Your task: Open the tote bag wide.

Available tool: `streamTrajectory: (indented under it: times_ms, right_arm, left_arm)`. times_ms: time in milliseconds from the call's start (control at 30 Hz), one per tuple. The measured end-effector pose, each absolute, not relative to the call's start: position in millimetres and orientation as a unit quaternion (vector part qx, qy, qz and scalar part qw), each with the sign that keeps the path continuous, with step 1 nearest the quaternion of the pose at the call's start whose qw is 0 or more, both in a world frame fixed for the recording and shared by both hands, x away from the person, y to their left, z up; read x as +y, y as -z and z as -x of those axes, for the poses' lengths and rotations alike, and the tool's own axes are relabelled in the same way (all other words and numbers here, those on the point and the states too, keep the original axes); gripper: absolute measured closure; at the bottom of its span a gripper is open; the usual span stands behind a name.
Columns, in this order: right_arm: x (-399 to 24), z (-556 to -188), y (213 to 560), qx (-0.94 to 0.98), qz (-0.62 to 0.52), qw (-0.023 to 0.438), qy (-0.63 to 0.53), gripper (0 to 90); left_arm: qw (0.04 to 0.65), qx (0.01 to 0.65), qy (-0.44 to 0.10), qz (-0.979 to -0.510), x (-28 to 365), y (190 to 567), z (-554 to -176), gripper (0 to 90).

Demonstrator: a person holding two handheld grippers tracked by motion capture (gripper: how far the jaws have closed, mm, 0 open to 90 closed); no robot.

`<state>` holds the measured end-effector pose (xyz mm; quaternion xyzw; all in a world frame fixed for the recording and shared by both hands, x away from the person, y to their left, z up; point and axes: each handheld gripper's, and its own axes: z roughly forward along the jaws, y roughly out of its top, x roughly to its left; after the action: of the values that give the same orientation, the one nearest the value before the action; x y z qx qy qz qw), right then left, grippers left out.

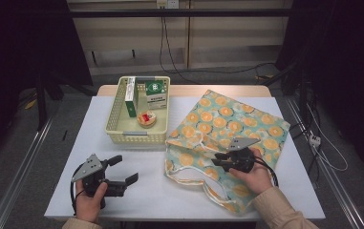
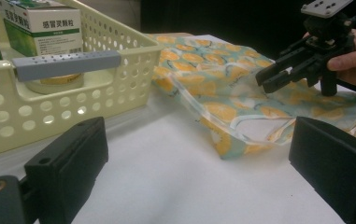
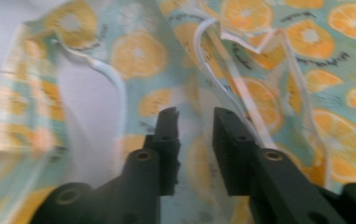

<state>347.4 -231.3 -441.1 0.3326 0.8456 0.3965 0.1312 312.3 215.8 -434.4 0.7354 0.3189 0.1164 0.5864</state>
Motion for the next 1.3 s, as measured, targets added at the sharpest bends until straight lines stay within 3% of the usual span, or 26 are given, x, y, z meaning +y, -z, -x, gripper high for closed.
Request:
streamTrajectory:
  times_ms: [200, 333, 567, 667, 933, 1300]
  right_arm:
    - [-241, -352, 451, 0.854, -0.34, 0.129, -0.373, 61.1]
    - [-246, -352, 457, 0.853, -0.344, 0.131, -0.37, 61.7]
    - [-252, -357, 457, 0.849, -0.358, 0.142, -0.361, 83.7]
    - [-251, -358, 457, 0.855, -0.352, 0.151, -0.351, 89.3]
    - [-248, -358, 455, 0.852, -0.364, 0.154, -0.343, 90.0]
    - [-243, -351, 423, 0.834, -0.357, 0.093, -0.411, 90.0]
  left_arm:
    - [0.586, 0.317, -0.115, -0.737, 215, 434, -312, 4.7]
    - [0.586, 0.317, -0.114, -0.737, 214, 434, -312, 4.7]
    - [0.586, 0.318, -0.113, -0.737, 214, 435, -312, 4.7]
    - [0.587, 0.32, -0.111, -0.736, 214, 435, -312, 4.7]
    - [0.588, 0.317, -0.114, -0.736, 214, 434, -312, 4.7]
    - [0.586, 0.317, -0.113, -0.737, 213, 434, -312, 4.7]
